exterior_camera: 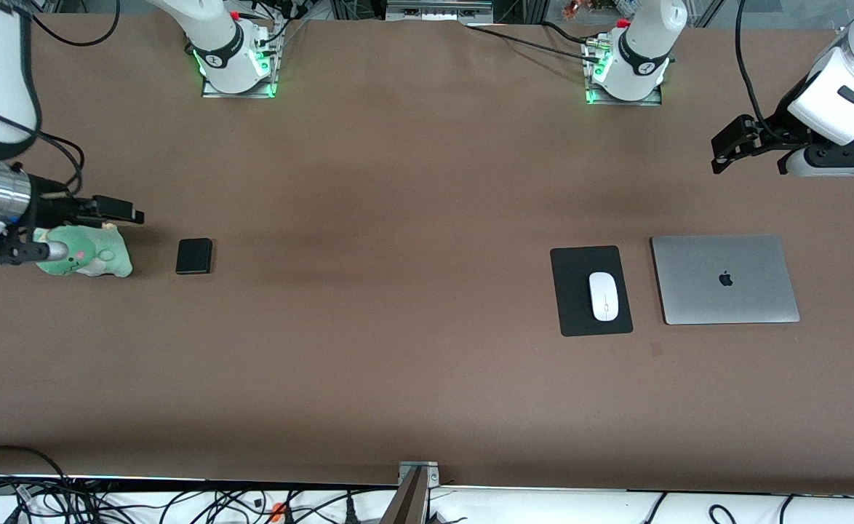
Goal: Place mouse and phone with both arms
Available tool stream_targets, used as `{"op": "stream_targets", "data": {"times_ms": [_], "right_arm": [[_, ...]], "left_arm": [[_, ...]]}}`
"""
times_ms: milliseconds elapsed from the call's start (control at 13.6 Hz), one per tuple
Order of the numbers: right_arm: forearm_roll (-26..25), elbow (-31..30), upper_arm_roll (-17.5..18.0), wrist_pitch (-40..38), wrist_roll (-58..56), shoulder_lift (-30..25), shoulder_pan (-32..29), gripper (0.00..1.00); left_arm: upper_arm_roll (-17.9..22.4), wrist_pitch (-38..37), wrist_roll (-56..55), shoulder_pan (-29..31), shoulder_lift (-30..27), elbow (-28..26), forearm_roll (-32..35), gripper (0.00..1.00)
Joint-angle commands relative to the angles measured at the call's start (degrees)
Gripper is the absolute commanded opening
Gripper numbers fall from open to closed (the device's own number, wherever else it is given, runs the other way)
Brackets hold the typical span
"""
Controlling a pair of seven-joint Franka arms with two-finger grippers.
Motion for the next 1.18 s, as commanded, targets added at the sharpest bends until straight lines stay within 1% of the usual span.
{"op": "stream_targets", "data": {"times_ms": [0, 147, 221, 368, 442, 516, 589, 811, 1105], "right_arm": [[-5.23, 0.95, 4.99, -4.60, 5.91, -5.93, -3.01, 1.00], [-6.91, 6.47, 14.65, -10.05, 7.23, -5.94, -12.66, 1.00], [-7.97, 7.20, 17.30, -10.68, 8.03, -6.20, -15.06, 1.00], [-9.73, 7.20, 18.73, -10.95, 8.73, -8.39, -16.39, 1.00], [-10.60, 7.20, 21.69, -11.65, 8.82, -9.18, -19.10, 1.00], [-11.83, 7.20, 25.64, -12.17, 9.09, -9.71, -22.52, 1.00], [-12.97, 7.20, 26.46, -12.62, 10.05, -10.50, -22.73, 1.00], [-15.18, 8.34, 27.08, -14.20, 10.93, -11.82, -22.64, 1.00], [-15.62, 9.14, 27.26, -14.03, 11.02, -12.70, -22.55, 1.00]], "left_arm": [[-0.14, -1.20, 0.25, 0.29, 0.90, 1.83, 0.78, 1.00], [-0.14, -1.20, 0.34, 0.29, 0.90, 1.83, 0.78, 1.00], [-0.14, -1.20, 0.34, 0.29, 0.90, 1.83, 0.78, 1.00], [-0.23, -1.20, 0.25, 0.29, 0.90, 1.83, 0.78, 1.00], [-0.23, -1.20, 0.25, 0.29, 0.90, 1.83, 0.78, 1.00], [-0.23, -1.20, 0.25, 0.29, 0.90, 1.83, 0.78, 1.00], [-0.23, -1.20, 0.25, 0.29, 0.90, 1.83, 0.78, 1.00], [-0.49, -1.63, 0.16, 0.29, 0.82, 1.74, 0.87, 1.00], [-0.31, -1.90, 0.25, 0.29, 0.90, 1.92, 0.87, 1.00]]}}
